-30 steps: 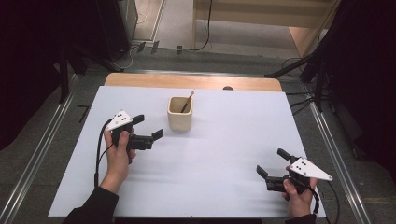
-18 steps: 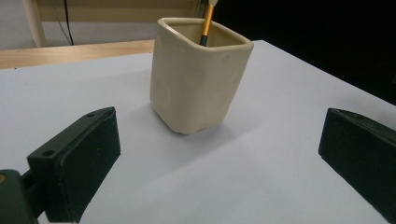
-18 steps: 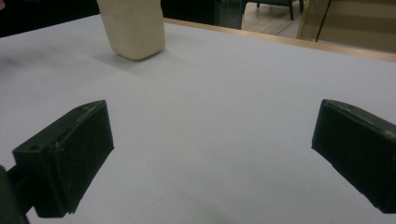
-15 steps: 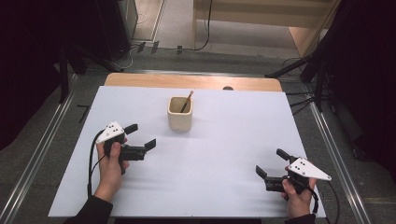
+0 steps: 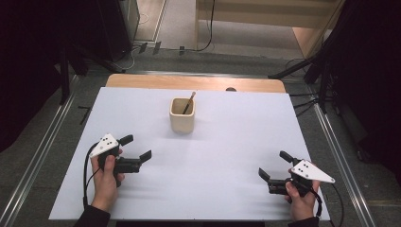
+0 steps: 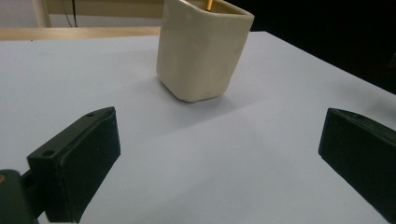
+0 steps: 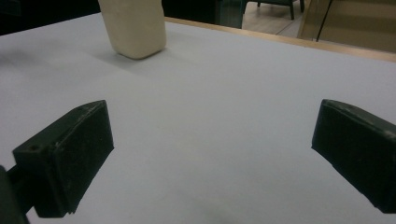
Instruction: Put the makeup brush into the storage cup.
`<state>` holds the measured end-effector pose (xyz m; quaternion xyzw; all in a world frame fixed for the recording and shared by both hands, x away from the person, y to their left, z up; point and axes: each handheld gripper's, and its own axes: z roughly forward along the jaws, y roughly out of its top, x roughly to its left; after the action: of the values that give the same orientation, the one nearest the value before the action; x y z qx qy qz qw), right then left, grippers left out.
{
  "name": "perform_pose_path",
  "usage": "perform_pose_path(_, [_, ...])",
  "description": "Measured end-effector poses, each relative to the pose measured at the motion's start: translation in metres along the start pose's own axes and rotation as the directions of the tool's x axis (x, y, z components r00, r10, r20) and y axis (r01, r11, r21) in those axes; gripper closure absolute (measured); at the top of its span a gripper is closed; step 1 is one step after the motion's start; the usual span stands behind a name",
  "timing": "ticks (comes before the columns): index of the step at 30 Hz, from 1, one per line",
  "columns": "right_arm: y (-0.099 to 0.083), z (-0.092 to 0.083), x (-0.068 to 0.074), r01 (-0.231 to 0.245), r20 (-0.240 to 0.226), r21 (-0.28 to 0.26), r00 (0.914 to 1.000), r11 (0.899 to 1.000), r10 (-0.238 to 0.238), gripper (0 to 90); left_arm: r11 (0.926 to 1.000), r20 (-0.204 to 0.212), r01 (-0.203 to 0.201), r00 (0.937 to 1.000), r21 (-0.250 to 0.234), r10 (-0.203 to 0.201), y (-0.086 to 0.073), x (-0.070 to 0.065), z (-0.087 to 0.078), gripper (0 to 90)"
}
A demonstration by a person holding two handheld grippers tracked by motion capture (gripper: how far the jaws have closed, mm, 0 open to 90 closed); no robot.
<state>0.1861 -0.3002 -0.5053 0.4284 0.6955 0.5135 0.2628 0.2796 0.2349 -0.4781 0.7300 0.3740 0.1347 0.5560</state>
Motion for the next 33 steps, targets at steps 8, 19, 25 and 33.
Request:
perform_pose_path(8, [0.000,0.000,0.001,0.003,0.008,0.001,1.0000,1.000,-0.003,0.0,0.9999,-0.023,-0.016,0.9996,-0.002,0.016,-0.013,0.000,-0.023,0.0])
perform_pose_path(19, [0.000,0.001,0.002,0.008,0.009,0.005,0.9999,1.000,-0.008,0.0,0.9994,-0.047,-0.035,0.9983,-0.002,0.035,-0.024,-0.002,-0.042,0.0])
perform_pose_path(25, [-0.001,0.002,0.002,0.003,0.011,0.011,0.9999,1.000,-0.003,0.0,0.9996,-0.060,-0.028,0.9978,-0.003,0.028,-0.027,0.001,-0.051,0.0])
perform_pose_path(33, [-0.002,0.002,0.003,0.002,0.015,0.013,0.9999,1.000,-0.002,0.0,0.9997,-0.069,-0.023,0.9974,-0.009,0.022,-0.032,0.005,-0.067,0.0])
